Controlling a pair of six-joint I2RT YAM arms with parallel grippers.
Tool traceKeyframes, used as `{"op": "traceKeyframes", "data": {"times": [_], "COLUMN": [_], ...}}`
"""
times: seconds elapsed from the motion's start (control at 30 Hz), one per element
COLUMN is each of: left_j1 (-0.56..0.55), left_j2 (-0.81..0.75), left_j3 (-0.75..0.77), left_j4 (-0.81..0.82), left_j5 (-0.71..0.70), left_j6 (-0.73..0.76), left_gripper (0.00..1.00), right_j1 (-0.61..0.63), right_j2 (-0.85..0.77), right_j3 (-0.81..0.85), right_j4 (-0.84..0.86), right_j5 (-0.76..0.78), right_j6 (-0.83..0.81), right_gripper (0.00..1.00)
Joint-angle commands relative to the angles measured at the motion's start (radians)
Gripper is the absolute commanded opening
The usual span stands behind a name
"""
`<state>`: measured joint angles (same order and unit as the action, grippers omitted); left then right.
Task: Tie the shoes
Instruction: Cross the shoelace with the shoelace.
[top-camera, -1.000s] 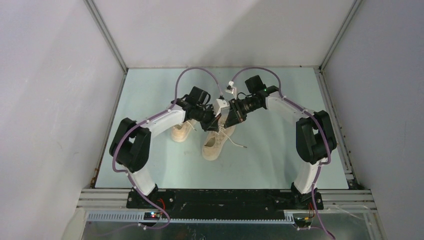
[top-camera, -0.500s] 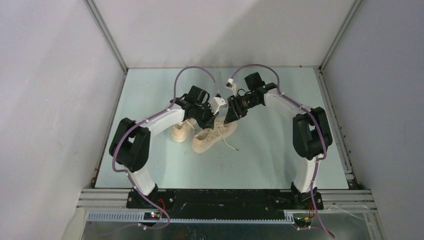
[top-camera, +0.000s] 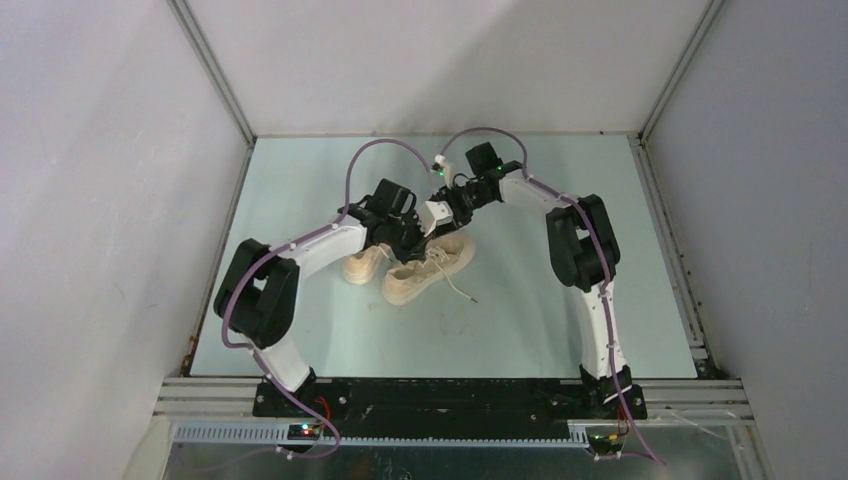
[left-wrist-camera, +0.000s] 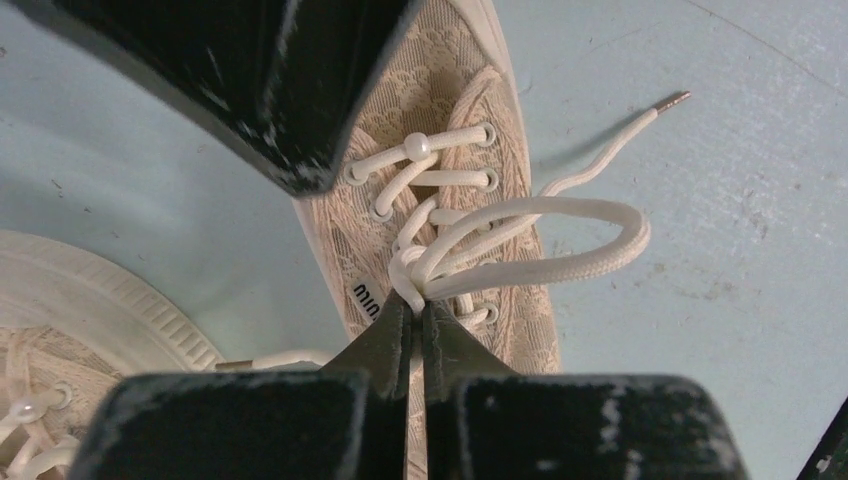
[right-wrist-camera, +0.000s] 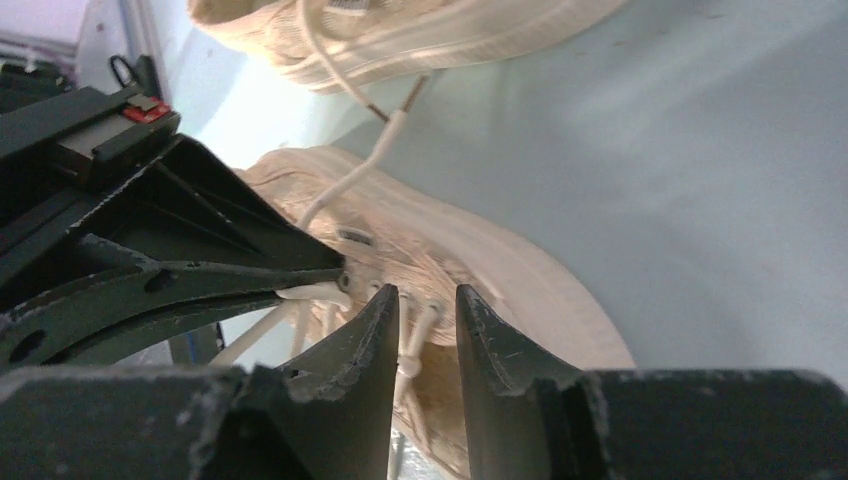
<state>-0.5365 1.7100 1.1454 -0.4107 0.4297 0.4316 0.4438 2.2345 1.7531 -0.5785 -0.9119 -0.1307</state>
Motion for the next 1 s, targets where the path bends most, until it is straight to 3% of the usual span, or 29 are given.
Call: {"op": "traceKeyframes", "data": {"times": [0.0, 0.5, 0.97], "left_j1": [0.006, 0.006, 0.006], "left_j2": [-0.067, -0.066, -0.082], "left_j3": [-0.015, 0.002, -0.024], "left_j4": [0.019, 0.031, 0.041], "left_j5": [-0.011, -0.051, -0.015], "left_j6": [0.071, 0.085, 0.067], "left_gripper": [0.00, 0.00, 0.00], "right_j1": [0.031, 0.043, 0.059], "right_j2": [0.016, -0.004, 0.001], "right_j3": [0.026, -0.036, -0.046], "right_j4": [-0.026, -0.176, -0.087], "right_j5": [-0.165, -0.289, -0.245], "right_j6": [-0.071, -0.238, -0.144], "right_gripper": [0.30, 0.30, 0.32]}}
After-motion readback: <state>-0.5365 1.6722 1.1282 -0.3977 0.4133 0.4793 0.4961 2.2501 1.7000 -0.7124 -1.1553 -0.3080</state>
